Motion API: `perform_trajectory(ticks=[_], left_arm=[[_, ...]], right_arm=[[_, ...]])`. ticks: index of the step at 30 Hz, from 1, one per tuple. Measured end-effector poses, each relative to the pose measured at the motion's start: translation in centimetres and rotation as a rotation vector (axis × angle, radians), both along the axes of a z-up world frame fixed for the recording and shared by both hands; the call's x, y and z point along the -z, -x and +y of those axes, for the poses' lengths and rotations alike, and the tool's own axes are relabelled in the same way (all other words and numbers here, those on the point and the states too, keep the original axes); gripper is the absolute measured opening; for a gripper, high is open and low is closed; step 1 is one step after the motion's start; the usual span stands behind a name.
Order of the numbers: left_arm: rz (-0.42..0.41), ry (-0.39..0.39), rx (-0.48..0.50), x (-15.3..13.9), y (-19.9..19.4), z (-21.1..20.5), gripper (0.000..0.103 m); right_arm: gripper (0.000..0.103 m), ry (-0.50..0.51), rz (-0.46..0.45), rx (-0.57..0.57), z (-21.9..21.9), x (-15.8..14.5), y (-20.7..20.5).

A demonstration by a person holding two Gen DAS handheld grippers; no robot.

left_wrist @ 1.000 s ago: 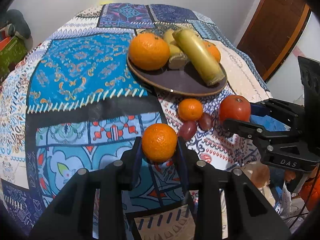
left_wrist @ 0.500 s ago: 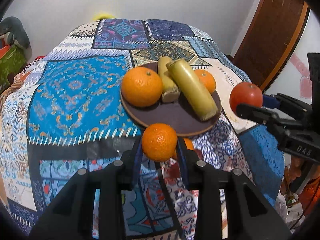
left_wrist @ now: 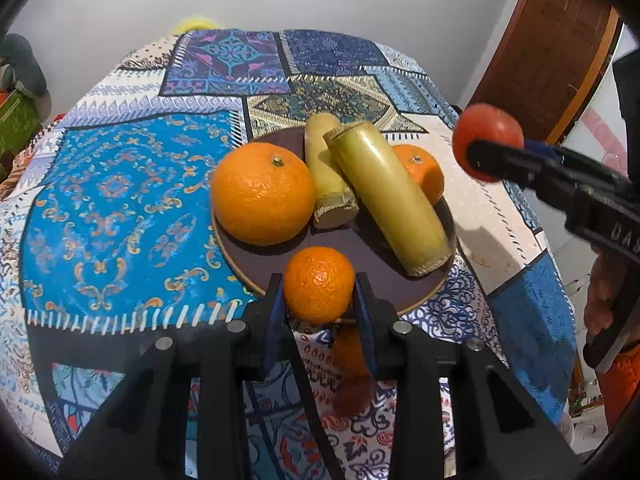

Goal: Organize fruits
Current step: 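Set the tangerine on the plate with the left tool while the right tool carries the tomato over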

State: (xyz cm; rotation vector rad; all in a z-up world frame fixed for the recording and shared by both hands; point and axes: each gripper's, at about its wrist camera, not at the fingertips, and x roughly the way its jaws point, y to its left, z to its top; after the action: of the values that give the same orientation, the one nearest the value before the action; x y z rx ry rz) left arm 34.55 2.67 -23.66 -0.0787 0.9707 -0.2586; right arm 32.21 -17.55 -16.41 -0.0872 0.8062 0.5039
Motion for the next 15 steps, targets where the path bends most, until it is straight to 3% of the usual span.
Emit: perform_trajectory(ticks=[15], left_arm=[[0.0,0.018,-0.021,0.9,-1.4,0.2,0.033]], right_arm=[[0.046,-0.011,0.011,0.007,0.0,1.1,-1.8]])
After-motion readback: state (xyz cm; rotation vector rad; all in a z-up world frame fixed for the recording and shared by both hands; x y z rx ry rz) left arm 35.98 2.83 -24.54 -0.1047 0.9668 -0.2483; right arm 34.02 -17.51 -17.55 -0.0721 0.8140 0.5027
